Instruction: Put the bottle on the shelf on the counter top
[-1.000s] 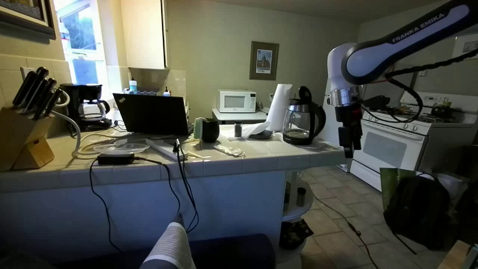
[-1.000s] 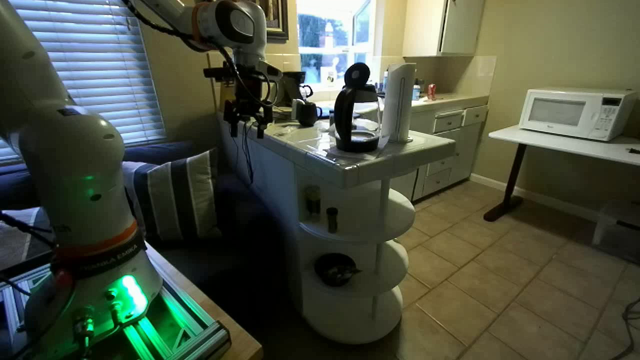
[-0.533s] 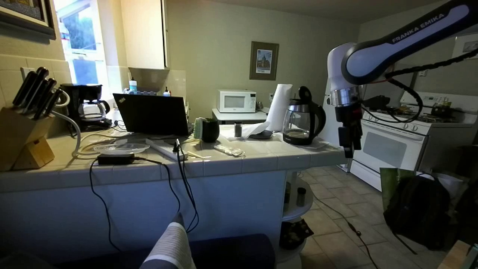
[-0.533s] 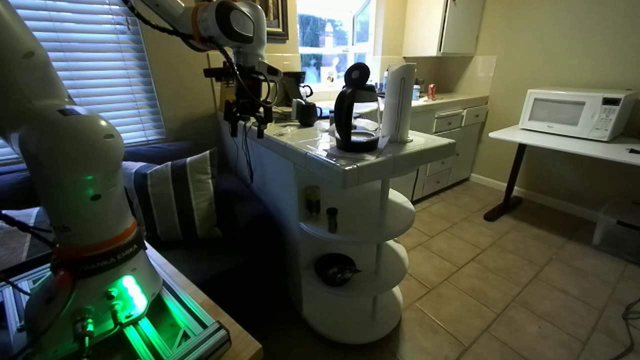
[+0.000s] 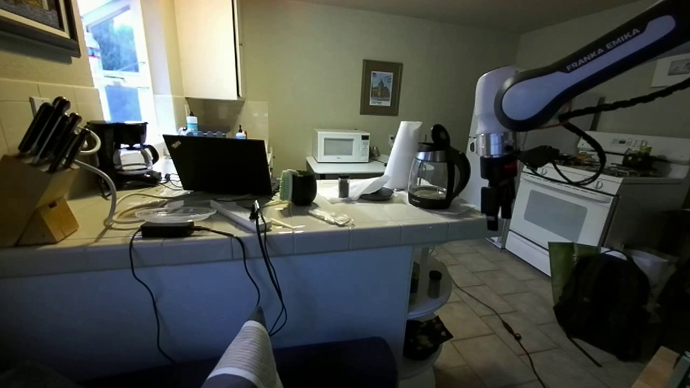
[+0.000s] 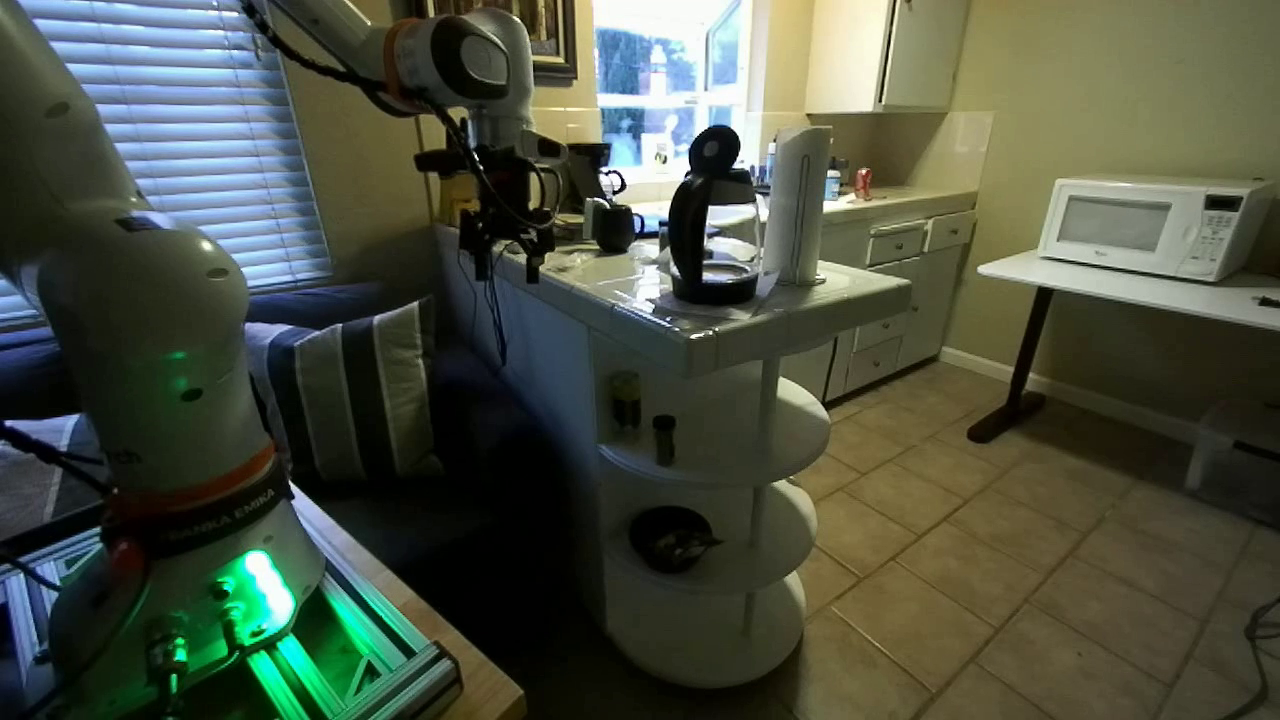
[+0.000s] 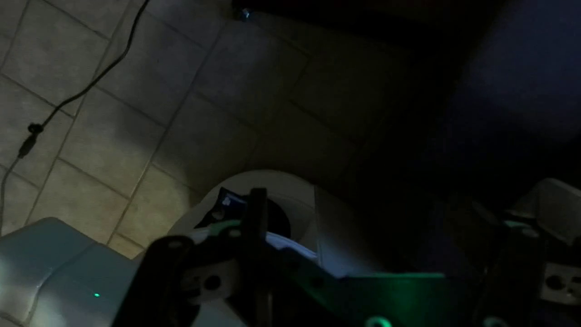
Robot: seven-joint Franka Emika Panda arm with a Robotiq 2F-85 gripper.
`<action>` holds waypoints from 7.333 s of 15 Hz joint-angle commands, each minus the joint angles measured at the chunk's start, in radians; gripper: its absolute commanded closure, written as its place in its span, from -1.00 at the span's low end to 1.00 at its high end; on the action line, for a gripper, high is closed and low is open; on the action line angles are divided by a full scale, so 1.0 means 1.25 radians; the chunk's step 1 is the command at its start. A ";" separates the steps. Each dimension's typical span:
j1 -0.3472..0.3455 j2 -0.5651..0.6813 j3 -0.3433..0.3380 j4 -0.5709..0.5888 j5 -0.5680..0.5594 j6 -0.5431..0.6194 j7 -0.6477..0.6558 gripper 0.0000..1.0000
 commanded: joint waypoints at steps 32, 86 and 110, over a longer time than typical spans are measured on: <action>0.120 0.579 -0.377 -0.196 -0.509 0.967 0.673 -1.00; -0.072 1.223 -0.136 0.331 0.026 1.807 0.044 -1.00; -0.074 1.105 -0.103 0.171 0.075 1.747 0.068 0.53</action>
